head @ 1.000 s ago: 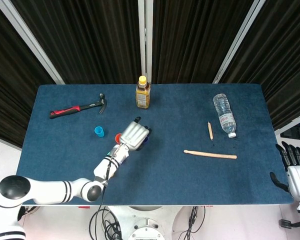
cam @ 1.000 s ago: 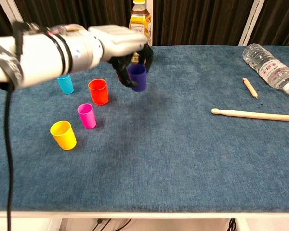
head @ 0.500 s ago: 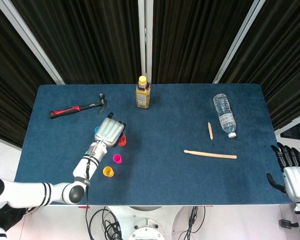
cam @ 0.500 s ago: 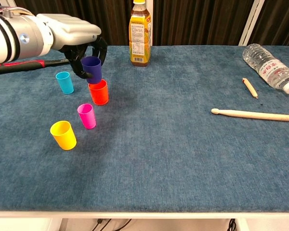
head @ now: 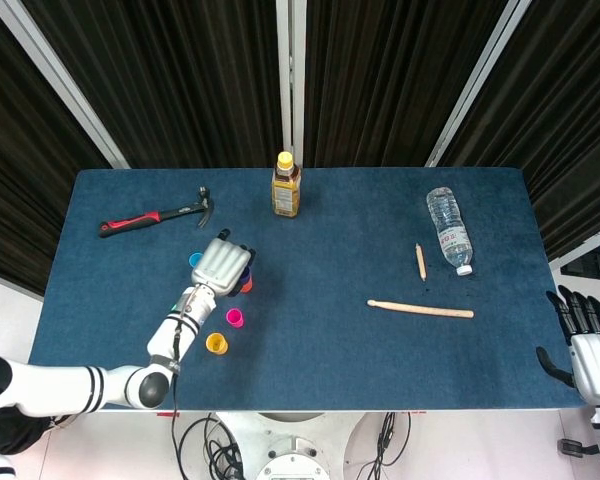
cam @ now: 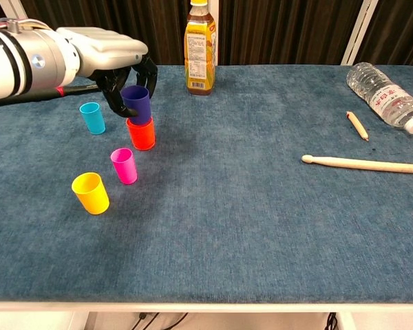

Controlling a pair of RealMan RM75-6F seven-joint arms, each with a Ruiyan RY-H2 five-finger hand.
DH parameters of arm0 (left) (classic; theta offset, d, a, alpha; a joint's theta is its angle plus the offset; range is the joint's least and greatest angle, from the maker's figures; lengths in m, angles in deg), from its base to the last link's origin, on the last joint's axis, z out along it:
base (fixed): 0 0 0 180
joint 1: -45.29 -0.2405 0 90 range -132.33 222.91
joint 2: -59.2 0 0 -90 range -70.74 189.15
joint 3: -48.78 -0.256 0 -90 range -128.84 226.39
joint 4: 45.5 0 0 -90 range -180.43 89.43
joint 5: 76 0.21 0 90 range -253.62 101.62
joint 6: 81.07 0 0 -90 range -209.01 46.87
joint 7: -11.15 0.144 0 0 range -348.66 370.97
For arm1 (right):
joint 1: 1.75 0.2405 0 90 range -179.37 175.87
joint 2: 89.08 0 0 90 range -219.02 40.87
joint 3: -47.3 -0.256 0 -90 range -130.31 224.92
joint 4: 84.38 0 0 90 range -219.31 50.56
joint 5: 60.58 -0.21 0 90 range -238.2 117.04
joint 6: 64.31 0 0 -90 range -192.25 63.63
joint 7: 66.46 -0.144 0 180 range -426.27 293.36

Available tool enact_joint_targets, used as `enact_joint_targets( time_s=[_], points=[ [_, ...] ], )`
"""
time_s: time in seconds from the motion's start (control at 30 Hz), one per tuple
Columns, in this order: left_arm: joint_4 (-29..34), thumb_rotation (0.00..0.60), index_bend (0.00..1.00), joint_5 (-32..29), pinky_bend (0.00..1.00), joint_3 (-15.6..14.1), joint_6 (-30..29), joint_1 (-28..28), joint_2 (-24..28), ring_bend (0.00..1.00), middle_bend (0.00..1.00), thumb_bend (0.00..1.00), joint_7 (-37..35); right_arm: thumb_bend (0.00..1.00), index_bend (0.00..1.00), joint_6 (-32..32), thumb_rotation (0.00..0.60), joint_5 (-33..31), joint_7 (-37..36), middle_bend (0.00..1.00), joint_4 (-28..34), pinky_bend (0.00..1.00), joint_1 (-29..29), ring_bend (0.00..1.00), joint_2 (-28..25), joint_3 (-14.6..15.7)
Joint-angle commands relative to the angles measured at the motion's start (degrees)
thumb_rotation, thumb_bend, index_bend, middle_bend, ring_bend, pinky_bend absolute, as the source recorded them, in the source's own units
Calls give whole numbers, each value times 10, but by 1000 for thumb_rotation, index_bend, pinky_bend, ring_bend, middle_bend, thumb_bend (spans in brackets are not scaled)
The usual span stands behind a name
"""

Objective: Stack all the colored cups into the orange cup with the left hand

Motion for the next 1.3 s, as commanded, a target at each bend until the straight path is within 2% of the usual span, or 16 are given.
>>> enact_joint_targets(
  time_s=[0.03, 0.23, 0.5, 0.63, 0.8, 0.9, 1.0, 1.13, 1.3],
  points=[
    [-8, 600, 465, 0, 184, 1, 2, 1, -5, 569, 480, 327, -4, 280, 0, -1, 600, -1, -1, 0, -2, 0, 0, 0, 0, 0],
    [-20, 600, 448, -4, 184, -1, 8, 5, -11, 557, 470, 327, -3, 279, 0, -4, 600, -4, -6, 0, -7, 0, 0, 0, 2, 0],
    [-17, 600, 270, -18, 168, -3, 19, 8, -8, 462, 354, 314, -8, 280, 0, -4, 600, -4, -7, 0, -8, 0, 0, 0, 2, -1],
    [-13, 600, 248, -2, 165, -4, 9, 6, -5, 436, 327, 306, -11, 280, 0, -3, 600, -4, -6, 0, -8, 0, -1, 0, 2, 0],
    [24, 600, 247, 11, 159, -4, -20, 2, 13, 436, 326, 300, -1, 280, 0, -2, 600, -4, -2, 0, -6, 0, -1, 0, 1, -1],
    [75, 600, 249, 25, 158, -12, -52, -6, 34, 436, 327, 298, 16, 280, 0, -2, 600, -2, -1, 0, -3, 0, 1, 0, -1, -1],
    [142, 600, 256, 43, 154, -30, -90, -22, 60, 436, 328, 291, 36, 279, 0, -4, 600, 0, 1, 0, 1, 0, 3, 0, -3, -2],
    [236, 600, 280, 80, 143, -77, -146, -58, 95, 435, 331, 283, 63, 280, 0, -7, 600, 0, -1, 0, 10, 0, 5, 0, -11, -3],
    [282, 600, 303, 154, 137, -140, -208, -119, 108, 435, 342, 283, 69, 280, 0, -4, 600, 3, 2, 0, 16, 0, 5, 0, -18, -2]
  ],
)
